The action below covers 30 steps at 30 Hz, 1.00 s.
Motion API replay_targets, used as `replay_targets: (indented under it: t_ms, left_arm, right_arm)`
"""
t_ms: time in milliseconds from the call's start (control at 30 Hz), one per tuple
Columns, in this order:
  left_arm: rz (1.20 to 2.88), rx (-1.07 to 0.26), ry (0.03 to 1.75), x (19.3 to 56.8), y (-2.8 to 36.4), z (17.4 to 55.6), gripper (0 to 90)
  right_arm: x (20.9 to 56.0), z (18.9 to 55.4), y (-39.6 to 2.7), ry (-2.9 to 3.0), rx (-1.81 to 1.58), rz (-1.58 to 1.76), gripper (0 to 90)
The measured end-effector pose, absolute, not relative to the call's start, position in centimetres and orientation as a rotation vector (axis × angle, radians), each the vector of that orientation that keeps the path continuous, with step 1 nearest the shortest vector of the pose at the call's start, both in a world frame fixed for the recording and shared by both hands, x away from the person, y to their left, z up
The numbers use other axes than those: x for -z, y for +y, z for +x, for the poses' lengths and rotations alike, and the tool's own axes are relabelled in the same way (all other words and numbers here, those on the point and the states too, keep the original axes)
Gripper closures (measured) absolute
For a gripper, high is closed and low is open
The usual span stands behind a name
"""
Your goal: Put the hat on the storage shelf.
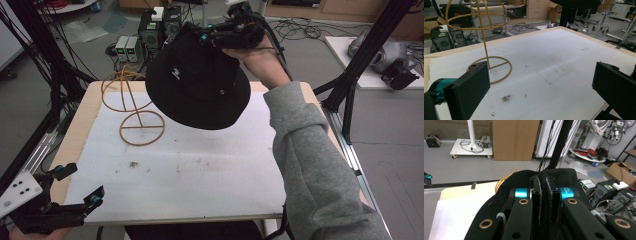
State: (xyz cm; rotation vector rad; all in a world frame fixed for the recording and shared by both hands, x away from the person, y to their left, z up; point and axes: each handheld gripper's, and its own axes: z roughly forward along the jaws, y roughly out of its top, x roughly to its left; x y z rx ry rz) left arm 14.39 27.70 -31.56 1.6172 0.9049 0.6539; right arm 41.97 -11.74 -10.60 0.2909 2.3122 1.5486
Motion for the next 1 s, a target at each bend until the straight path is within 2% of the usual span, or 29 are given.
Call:
replay_targets:
  t_ms: [367, 1000]
  left_arm:
    - [1.610, -0.659, 0.921, 31.7, 28.2, 14.1, 1.7]
    - [1.603, -0.664, 0.942, 31.9, 28.7, 13.5, 1.7]
  right_arm:
    - [9.8, 43.3, -7.3, 2.351, -1.587, 0.193, 85.9]
    - [9.1, 46.1, -2.2, 2.376, -1.621, 0.125, 85.9]
